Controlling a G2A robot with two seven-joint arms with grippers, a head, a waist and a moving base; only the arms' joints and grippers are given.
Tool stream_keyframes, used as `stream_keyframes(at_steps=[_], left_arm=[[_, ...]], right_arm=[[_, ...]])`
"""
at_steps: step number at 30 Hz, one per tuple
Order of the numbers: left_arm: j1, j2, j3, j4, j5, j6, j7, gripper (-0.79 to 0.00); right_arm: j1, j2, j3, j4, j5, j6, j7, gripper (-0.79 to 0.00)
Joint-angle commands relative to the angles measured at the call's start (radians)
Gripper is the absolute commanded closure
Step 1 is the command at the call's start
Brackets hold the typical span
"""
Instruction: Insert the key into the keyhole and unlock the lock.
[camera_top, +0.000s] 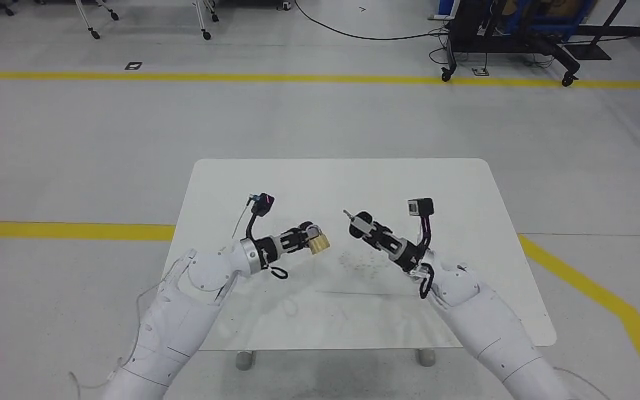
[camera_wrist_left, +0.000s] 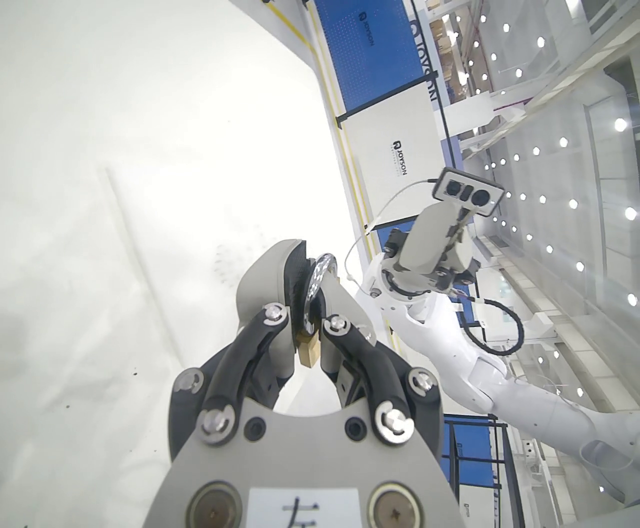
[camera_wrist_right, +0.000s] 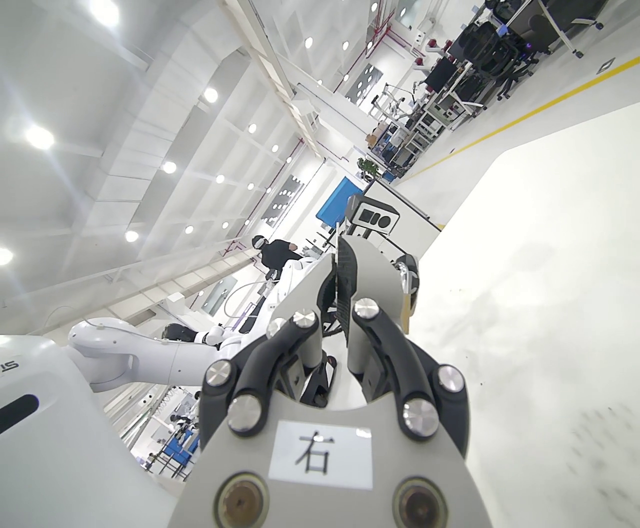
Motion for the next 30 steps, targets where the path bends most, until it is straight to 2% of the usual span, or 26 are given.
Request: stream_keyframes(at_steps=[1, 6, 11, 13, 15, 16, 17, 30], left_arm=[[0.0, 0.0, 0.0, 0.0, 0.004, 0.005, -0.001, 0.0], [0.008, 0.0, 0.0, -0.001, 0.004, 0.02, 0.013, 0.0], [-0.008, -0.003, -0.021, 0.049, -0.134, 0.181, -0.044, 0.0], [-0.025, -0.004, -0.03, 0.078, -0.202, 0.259, -0.092, 0.0], [-0.042, -0.002, -0.022, 0.102, -0.217, 0.319, -0.167, 0.0], [-0.052, 0.0, -0.019, 0.112, -0.213, 0.332, -0.201, 0.0], [-0.055, 0.0, -0.024, 0.121, -0.227, 0.333, -0.205, 0.0], [-0.036, -0.001, -0.025, 0.118, -0.269, 0.341, -0.203, 0.0]], right_arm=[[-0.001, 0.001, 0.001, 0.0, 0.001, 0.0, 0.001, 0.0], [-0.001, 0.001, 0.001, 0.0, 0.001, 0.0, 0.001, 0.0], [-0.011, 0.001, 0.009, -0.035, -0.068, 0.035, -0.024, 0.0], [-0.02, 0.005, 0.023, -0.066, -0.169, 0.043, -0.045, 0.0], [-0.027, 0.018, 0.061, -0.096, -0.383, 0.079, -0.048, 0.0], [-0.049, 0.024, 0.094, -0.126, -0.433, 0.101, -0.092, 0.0], [-0.083, 0.029, 0.124, -0.176, -0.426, 0.089, -0.134, 0.0], [-0.083, 0.029, 0.124, -0.176, -0.426, 0.089, -0.134, 0.0]])
